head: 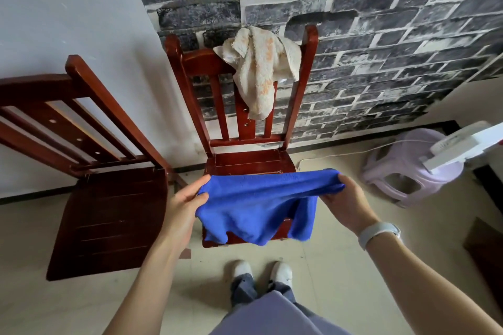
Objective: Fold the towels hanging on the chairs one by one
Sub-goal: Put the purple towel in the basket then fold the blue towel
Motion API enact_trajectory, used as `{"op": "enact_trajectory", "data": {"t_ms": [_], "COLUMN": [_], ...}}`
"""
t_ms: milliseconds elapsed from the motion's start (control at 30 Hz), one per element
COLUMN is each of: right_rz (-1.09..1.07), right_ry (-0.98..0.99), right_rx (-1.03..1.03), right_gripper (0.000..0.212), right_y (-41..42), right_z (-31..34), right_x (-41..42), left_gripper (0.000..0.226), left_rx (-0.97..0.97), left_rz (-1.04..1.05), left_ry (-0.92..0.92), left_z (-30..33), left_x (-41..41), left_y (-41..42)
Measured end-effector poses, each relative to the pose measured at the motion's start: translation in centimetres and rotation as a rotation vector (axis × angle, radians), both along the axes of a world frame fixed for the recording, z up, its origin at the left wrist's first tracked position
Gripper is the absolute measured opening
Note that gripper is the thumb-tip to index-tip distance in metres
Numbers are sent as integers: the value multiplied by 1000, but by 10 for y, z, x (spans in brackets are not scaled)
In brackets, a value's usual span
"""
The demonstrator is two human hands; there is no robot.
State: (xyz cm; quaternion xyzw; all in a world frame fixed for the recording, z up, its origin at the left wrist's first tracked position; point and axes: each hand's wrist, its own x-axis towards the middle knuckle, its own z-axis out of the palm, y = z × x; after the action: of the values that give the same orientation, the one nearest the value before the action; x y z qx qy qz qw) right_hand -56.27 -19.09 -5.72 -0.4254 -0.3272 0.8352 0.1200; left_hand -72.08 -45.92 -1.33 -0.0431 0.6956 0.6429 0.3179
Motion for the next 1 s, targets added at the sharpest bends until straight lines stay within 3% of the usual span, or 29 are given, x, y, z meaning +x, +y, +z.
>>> {"op": "enact_trajectory", "data": {"t_ms": [67,133,233,300,433,500,633,733,800,867,933,1000], "right_rz": [22,109,254,219,34,92,647,1155,1359,1346,1171,1005], "right_ry": [-30,-201,-392,-363,-291,-352,-574,-700,-742,-747,-725,-669], "right_rx": [35,162,453,476,421,577,964,985,966,985,1019,1071], "right_gripper": [36,37,17,5,24,28,17,21,9,8,14,20], "right_y": [-3,-6,-2,2,7,7,2,2,-2,-3,0,4], "right_z": [3,3,6,9,15,13,7,-6,-8,-9,-9,-15], "right_x": [-5,-8,0,8,24,30,47,61,63,60,55,45], "left_gripper": [41,41,42,43,43,43,39,28,14,12,25,18], "left_rx": [-11,-18,-15,-21,-88,-155,-397,-715,-726,-626,-556,-529], "left_rz": [-7,20,48,35,-6,-13,-288,-631,-721,-671,-560,-432], "left_ry": [-5,-14,-18,-5,53,91,155,309,318,293,271,268], "left_z": [-5,-6,-6,-7,-13,-16,-25,-39,-45,-50,-53,-61], "left_x": [-2,-4,-9,-12,-12,-10,-2,5,9,10,10,7], "left_y": [0,-1,-5,-9,-15,-17,-25,-36,-43,-48,-49,-45]}}
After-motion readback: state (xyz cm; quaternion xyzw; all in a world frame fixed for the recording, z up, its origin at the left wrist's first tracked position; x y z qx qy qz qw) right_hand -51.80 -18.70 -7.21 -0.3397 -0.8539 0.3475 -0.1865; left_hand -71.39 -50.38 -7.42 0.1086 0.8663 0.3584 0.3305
